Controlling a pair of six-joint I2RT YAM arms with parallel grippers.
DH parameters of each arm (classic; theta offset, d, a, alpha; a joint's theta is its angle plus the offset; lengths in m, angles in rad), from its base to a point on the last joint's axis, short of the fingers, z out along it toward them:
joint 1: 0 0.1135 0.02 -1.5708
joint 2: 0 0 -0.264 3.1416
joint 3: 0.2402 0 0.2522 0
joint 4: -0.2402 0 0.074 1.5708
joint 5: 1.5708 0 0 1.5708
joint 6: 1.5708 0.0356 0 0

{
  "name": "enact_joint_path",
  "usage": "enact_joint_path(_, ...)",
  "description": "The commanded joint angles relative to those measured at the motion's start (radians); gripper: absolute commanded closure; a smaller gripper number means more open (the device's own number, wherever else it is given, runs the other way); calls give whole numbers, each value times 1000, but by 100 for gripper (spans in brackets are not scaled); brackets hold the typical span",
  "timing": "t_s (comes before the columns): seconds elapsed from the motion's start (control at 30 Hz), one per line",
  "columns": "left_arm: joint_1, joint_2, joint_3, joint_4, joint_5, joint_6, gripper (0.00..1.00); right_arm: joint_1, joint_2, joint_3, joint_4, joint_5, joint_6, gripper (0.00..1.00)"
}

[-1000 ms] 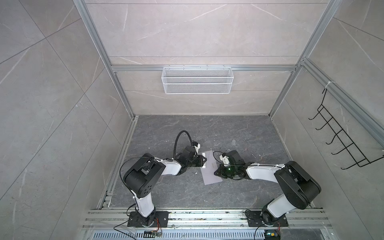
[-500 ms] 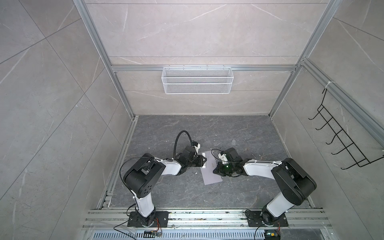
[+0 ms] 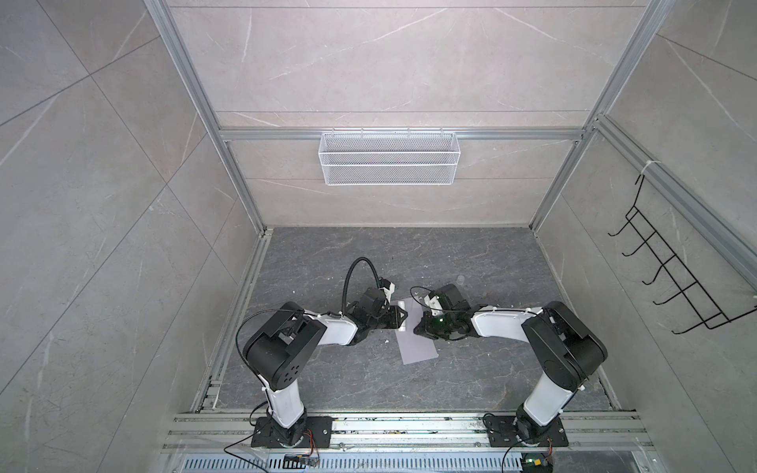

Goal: Place the letter into the envelope and seal it

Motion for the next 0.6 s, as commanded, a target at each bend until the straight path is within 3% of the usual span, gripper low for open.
enact_joint_path(0.0, -3, 18, -3, 20, -28, 0, 100, 3, 59, 7, -55, 42, 11, 100)
enact_joint_path(0.57, -3, 21, -4, 24, -27, -1, 100, 5, 109, 63, -79, 56, 1, 100)
